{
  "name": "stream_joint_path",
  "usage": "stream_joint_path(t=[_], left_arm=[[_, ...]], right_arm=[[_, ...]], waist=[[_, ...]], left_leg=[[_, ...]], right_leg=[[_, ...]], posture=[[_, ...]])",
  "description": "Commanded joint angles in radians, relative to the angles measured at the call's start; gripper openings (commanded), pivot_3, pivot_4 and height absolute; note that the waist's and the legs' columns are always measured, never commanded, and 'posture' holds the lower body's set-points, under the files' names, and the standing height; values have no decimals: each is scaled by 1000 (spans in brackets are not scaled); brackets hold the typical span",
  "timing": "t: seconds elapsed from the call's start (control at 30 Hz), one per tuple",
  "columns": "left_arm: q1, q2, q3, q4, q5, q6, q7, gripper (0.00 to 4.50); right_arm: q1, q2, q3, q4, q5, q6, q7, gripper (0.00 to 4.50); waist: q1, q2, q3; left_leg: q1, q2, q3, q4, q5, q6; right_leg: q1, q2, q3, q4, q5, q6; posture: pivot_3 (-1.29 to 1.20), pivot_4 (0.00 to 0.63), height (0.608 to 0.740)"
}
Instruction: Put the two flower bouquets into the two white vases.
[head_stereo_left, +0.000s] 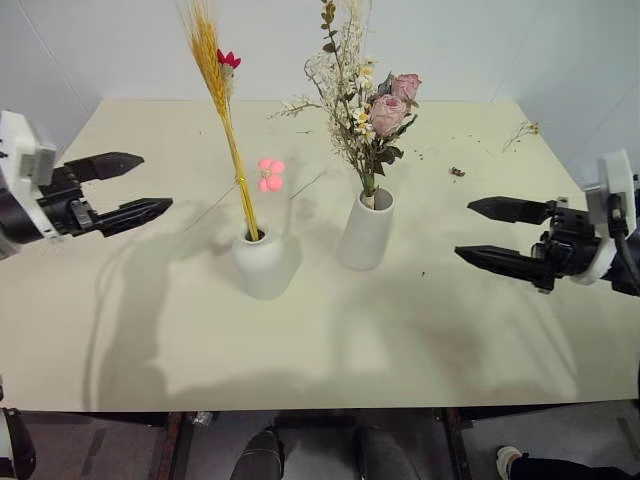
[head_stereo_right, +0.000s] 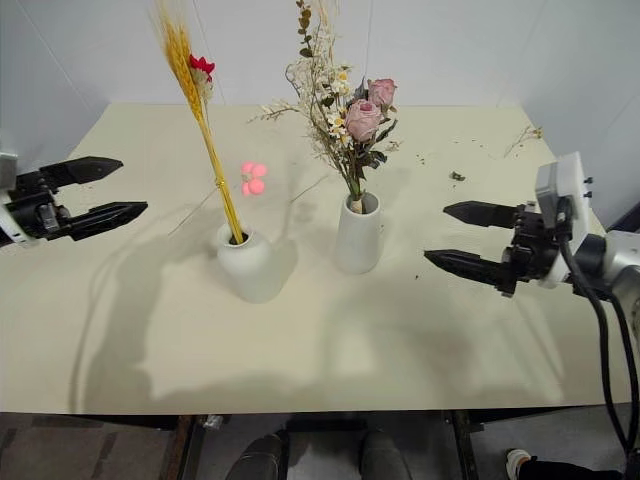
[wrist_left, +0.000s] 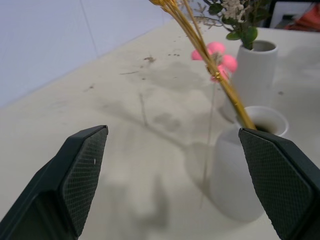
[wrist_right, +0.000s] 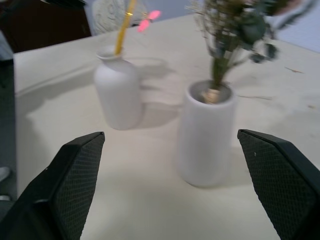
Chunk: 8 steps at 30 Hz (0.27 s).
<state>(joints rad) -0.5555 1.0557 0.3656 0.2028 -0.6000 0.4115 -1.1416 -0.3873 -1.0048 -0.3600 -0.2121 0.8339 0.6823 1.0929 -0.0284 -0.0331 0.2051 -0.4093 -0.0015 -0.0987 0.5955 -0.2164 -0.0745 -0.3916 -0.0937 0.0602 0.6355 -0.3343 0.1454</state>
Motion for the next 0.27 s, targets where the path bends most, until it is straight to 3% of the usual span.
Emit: stream_joint_path(t=[0.03,0.27], left_arm=[[-16,49,-7,53,-28,14,-163,4470],[-113,92,-128,243,121,-110,-312,4470]], right_arm=[[-19,-45,-38,76,-48,-65,56,4500],[-53,-71,-37,164,-106,-127,107,4500]], waist=[[0,0,0],[0,2,1]], left_leg=[[0,0,0,0,0,0],[1,1,0,0,0,0]], right_leg=[[0,0,0,0,0,0],[0,1,0,2,0,0]], posture=[[0,150,740],[0,150,740]])
